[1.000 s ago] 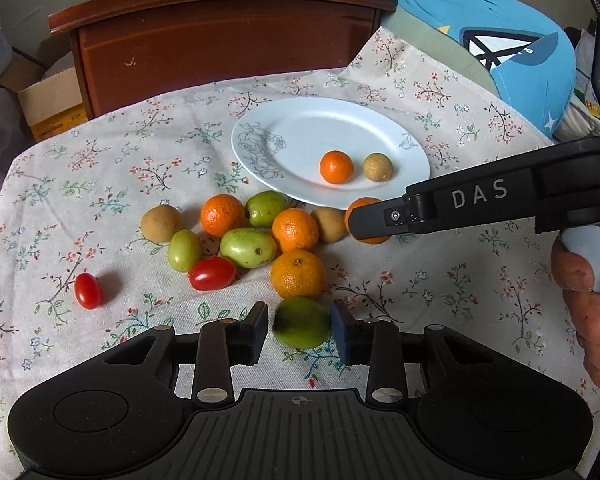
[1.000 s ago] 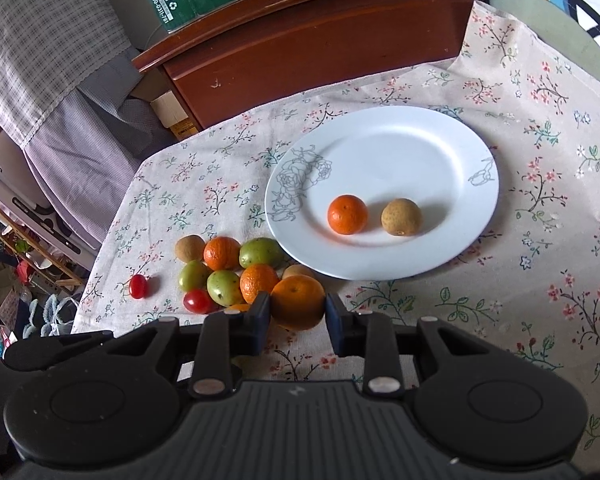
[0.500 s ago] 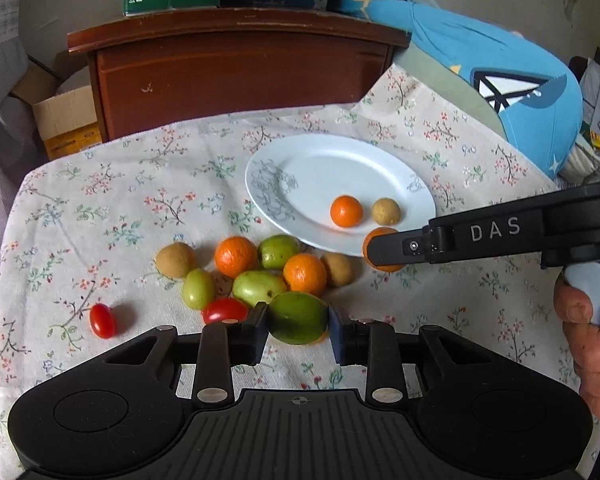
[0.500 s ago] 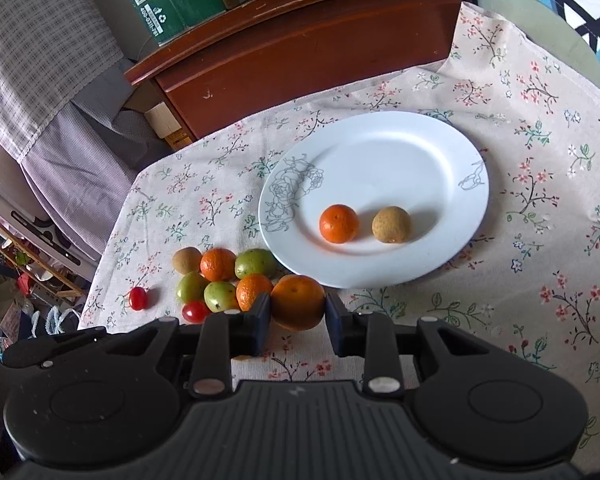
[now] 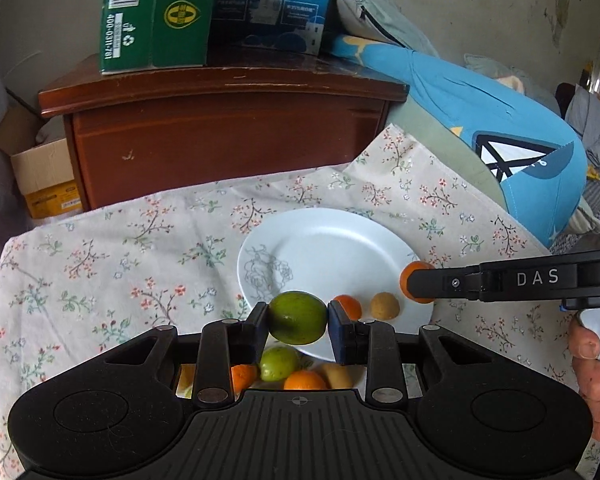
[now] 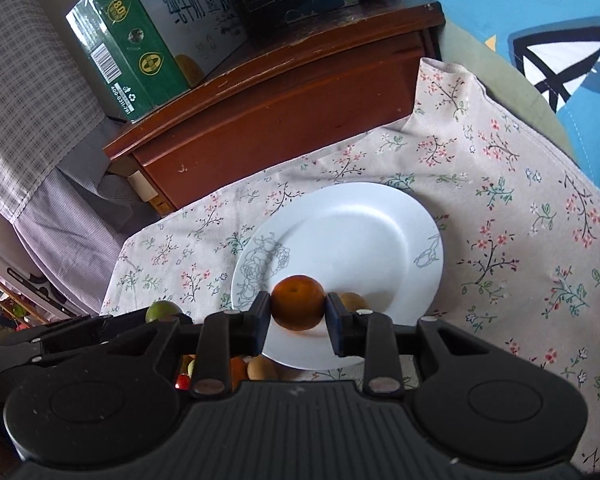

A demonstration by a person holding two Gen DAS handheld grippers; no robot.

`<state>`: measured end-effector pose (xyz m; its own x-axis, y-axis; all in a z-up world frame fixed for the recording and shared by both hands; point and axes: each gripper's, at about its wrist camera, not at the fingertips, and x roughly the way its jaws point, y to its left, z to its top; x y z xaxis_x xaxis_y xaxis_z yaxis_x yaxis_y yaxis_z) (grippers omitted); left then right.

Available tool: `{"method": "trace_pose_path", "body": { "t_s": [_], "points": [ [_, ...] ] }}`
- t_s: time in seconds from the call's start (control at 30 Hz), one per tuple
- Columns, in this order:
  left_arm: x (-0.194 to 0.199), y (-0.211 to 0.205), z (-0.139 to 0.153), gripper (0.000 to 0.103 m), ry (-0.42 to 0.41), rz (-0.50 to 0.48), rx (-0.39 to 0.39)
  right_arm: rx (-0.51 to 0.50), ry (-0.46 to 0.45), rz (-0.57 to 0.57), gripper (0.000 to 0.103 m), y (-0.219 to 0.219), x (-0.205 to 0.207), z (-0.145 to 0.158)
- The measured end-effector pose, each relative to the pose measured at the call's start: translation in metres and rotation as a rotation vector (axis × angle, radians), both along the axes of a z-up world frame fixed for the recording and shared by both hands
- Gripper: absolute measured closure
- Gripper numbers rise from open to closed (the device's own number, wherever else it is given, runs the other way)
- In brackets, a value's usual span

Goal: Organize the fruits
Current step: 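Lower the lime onto the plate with the left tool while the right tool releases the orange there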

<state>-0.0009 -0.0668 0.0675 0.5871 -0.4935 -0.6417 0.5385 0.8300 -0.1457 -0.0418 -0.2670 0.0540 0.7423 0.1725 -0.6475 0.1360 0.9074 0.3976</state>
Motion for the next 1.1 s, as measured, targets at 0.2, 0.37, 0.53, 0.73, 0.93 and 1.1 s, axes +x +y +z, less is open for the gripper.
{"method": "trace_pose_path", "body": {
  "t_s": [0.2,0.37,0.53,0.73,0.93,1.1],
  "points": [
    [0.019,-0.016,-0.008,0.074,0.006,-0.052,0.024,0.011,0.023,-0.045,0.073,-0.012,0.01,-0.009],
    [0.033,-0.021,-0.017,0.074,0.032,-0.051,0.034,0.023,0.05,-0.065,0.073,-0.019,0.021,-0.019],
    [0.041,-0.026,-0.027,0.074,0.053,-0.052,0.048,0.017,0.073,-0.099,0.073,-0.023,0.027,-0.027],
    [0.046,-0.034,-0.032,0.074,0.057,-0.067,0.058,0.018,0.096,-0.121,0.073,-0.026,0.032,-0.034],
    [0.048,-0.034,-0.028,0.072,0.052,-0.054,0.046,0.023,0.085,-0.129,0.07,-0.025,0.033,-0.033],
    [0.046,-0.03,-0.016,0.053,0.033,-0.026,0.044,0.052,0.041,-0.129,0.07,-0.026,0.031,-0.026]
  ]
}}
